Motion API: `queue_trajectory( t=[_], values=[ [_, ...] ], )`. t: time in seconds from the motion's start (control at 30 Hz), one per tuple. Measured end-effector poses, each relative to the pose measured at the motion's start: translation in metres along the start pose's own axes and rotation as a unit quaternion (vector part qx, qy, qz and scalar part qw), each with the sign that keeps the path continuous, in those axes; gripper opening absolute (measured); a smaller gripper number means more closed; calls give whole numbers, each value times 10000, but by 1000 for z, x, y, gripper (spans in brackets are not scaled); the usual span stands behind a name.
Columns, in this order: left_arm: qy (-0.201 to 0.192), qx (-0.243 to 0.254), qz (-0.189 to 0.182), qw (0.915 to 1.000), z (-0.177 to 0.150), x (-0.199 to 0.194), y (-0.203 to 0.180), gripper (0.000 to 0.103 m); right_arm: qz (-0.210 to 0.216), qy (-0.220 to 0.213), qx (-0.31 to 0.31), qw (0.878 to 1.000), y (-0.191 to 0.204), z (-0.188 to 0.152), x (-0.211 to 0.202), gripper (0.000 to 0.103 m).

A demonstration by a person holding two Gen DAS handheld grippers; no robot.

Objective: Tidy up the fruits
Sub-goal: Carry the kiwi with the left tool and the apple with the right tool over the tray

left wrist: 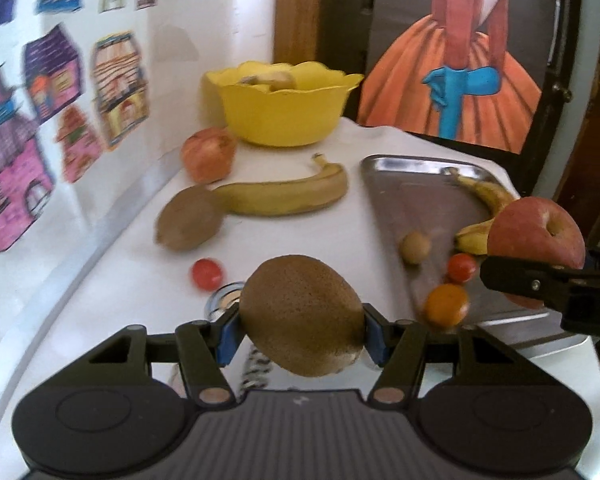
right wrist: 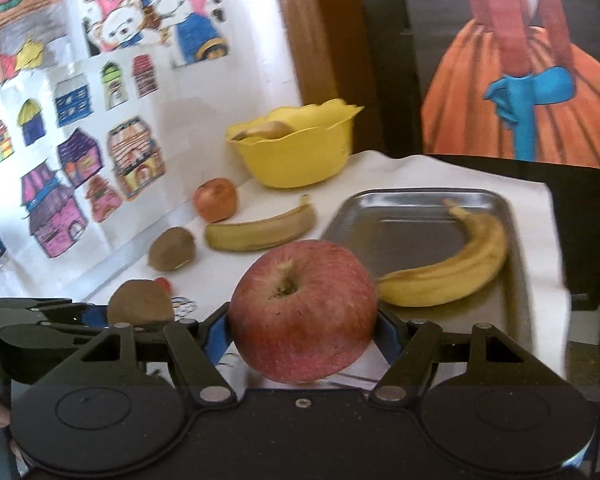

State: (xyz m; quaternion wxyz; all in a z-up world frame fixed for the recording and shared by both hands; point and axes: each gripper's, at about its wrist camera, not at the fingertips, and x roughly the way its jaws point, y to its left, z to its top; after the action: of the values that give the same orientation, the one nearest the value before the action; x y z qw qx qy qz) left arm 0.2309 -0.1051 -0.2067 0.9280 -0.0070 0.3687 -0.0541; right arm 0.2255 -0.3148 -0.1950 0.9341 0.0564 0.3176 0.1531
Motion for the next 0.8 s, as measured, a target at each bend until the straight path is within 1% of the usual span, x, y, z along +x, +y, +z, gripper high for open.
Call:
queue_trajectory(
  t=[0.17,0.33,0.5,0.6,0.8],
  values=[
    [-69,69,-100,9999,10,8,-25,65,-167,-39,62,9998,-28,-1,-7,72],
    [-101,27,-144,9998,23,20,-47,65,-183,-49,-30,9998,-50,-3,-8,72],
    [-174,-35,-38,9998,46,42,-69,65,-17,-69,-142,9999,-69,-4,-7,72],
    [-226,-128,-57,9996,61,57,-79,65,94,-43,-209,9997,-78,-3,-5,72],
    [-328,-33,-33,9995,81,84,-99,65,277,22,-224,9994,-91,2,4,72]
  ],
)
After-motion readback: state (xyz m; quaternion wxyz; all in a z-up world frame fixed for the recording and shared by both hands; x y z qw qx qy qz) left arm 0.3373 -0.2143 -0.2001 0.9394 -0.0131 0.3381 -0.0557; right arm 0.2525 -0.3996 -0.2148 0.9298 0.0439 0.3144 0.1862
